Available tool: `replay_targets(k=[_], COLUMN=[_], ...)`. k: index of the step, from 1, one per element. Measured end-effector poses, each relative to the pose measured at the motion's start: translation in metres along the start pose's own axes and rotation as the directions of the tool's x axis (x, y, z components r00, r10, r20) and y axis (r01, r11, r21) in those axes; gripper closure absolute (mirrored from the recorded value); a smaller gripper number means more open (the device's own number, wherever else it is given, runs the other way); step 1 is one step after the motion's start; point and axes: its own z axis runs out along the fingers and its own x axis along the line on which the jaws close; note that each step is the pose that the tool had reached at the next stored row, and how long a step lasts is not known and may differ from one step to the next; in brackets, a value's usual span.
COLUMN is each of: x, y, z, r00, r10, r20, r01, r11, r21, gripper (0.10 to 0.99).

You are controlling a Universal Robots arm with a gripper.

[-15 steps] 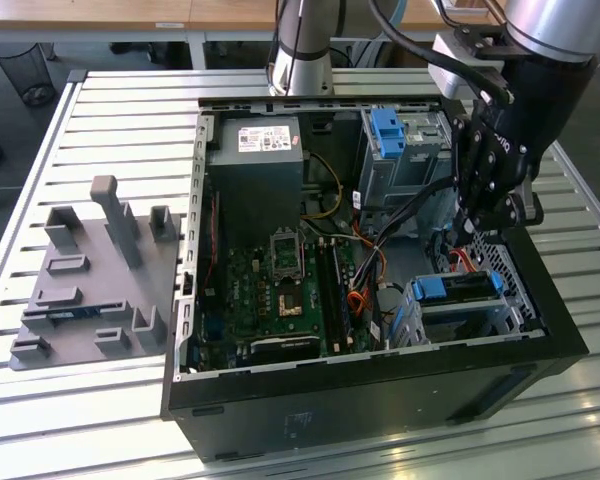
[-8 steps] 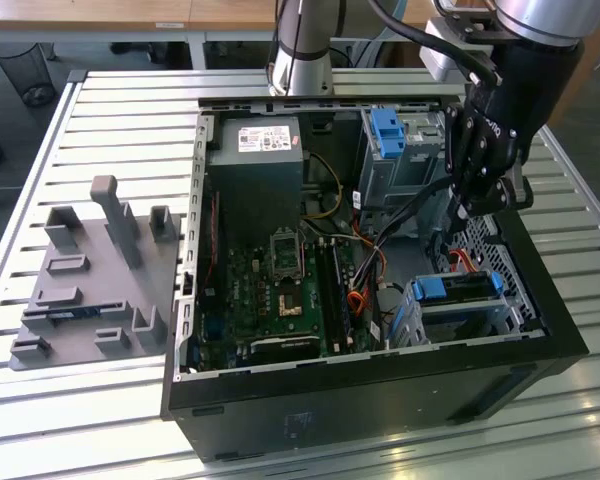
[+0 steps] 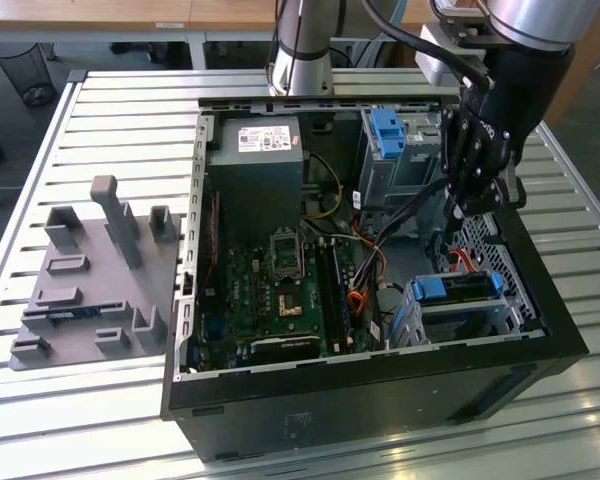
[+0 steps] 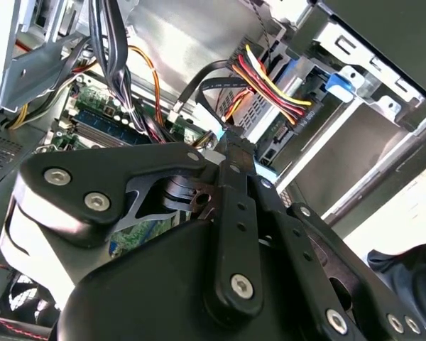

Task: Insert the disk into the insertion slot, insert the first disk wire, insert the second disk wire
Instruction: 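Insert the second disk wire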

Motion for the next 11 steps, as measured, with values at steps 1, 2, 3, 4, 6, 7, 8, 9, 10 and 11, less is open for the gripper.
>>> replay_targets(k=[1, 2, 3, 4, 6, 7, 8, 9, 10, 11], x=[-0.0002, -0.0005, -0.0007, -0.0009, -0.0015, -0.0015, -0.0017, -0.0019, -0.0021, -0.0024], y=[0.0000, 0.0000, 0.0000, 0.0000, -0.0001, -0.0001, -0.0001, 0.0000, 0.0002, 0.0004], z=[0.0011, 0.0021, 0.0030, 0.0040, 0.0051, 0.0051, 0.0046, 0.0030, 0.0006, -0.0018], r00=[1.0000, 1.0000, 1.0000, 1.0000, 1.0000, 1.0000, 1.0000, 1.0000, 1.0000, 1.0000], r10=[0.000, 0.000, 0.000, 0.000, 0.000, 0.000, 0.000, 0.000, 0.000, 0.000], r20=[-0.0001, -0.0001, -0.0001, -0.0001, -0.0004, -0.0004, -0.0008, -0.0007, -0.0007, -0.0007], r01=[0.000, 0.000, 0.000, 0.000, 0.000, 0.000, 0.000, 0.000, 0.000, 0.000], r11=[1.0000, 1.0000, 1.0000, 1.0000, 1.0000, 1.0000, 1.0000, 1.0000, 1.0000, 1.0000], r21=[0.000, 0.000, 0.000, 0.000, 0.000, 0.000, 0.000, 0.000, 0.000, 0.000], gripper=[0.980, 0.980, 0.980, 0.980, 0.980, 0.980, 0.980, 0.980, 0.980, 0.980])
